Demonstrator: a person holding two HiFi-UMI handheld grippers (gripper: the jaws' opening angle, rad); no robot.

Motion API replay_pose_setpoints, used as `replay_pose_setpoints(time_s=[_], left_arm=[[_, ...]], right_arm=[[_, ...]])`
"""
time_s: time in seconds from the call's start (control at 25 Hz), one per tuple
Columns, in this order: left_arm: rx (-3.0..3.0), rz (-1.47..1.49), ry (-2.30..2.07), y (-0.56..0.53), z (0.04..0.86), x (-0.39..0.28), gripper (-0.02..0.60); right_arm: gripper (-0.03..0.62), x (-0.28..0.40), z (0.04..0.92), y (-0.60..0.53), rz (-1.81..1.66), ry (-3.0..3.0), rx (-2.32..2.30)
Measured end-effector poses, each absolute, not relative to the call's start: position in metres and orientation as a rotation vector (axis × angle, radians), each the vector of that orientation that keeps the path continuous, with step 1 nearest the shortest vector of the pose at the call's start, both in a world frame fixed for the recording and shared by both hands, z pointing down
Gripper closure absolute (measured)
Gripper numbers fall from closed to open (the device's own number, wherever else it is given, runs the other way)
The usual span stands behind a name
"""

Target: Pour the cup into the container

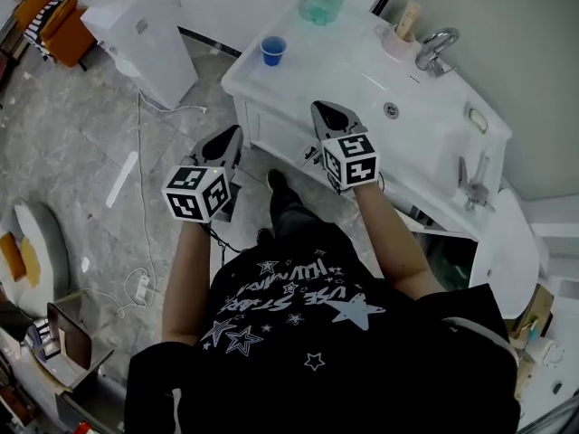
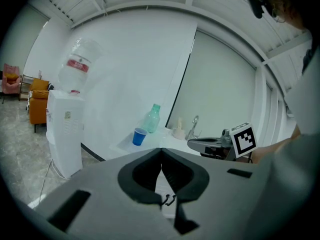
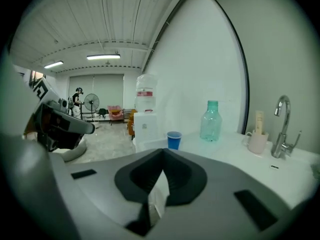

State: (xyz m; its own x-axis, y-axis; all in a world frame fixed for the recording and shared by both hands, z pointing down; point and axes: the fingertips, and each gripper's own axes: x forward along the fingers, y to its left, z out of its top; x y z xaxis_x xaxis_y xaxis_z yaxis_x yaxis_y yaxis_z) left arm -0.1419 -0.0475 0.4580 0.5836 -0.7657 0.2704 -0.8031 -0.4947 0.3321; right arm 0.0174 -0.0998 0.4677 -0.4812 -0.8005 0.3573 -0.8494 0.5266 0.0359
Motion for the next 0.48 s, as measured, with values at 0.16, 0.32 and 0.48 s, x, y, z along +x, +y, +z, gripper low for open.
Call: replay_pose_setpoints(time_s=[0.16,0.32,0.48], left_arm=[[2.39,0.118,-1.227,-0.032,0.463,-0.137,0.572],[2.398,0.118,-1.216,-0.025,0.463,-0.132,0.572],[2.397,0.113,-1.228,-0.024,0.46,-0.13,0.572]], right_arm=[[0.588,0.023,0.46,-0.078,0.193,-2.441,1.388],[0.588,0.027,0.456,-0.068,0.151,-2.427,1.369],[0.588,0.027,0.453,-0.064,0.154,-2.427,1.338]])
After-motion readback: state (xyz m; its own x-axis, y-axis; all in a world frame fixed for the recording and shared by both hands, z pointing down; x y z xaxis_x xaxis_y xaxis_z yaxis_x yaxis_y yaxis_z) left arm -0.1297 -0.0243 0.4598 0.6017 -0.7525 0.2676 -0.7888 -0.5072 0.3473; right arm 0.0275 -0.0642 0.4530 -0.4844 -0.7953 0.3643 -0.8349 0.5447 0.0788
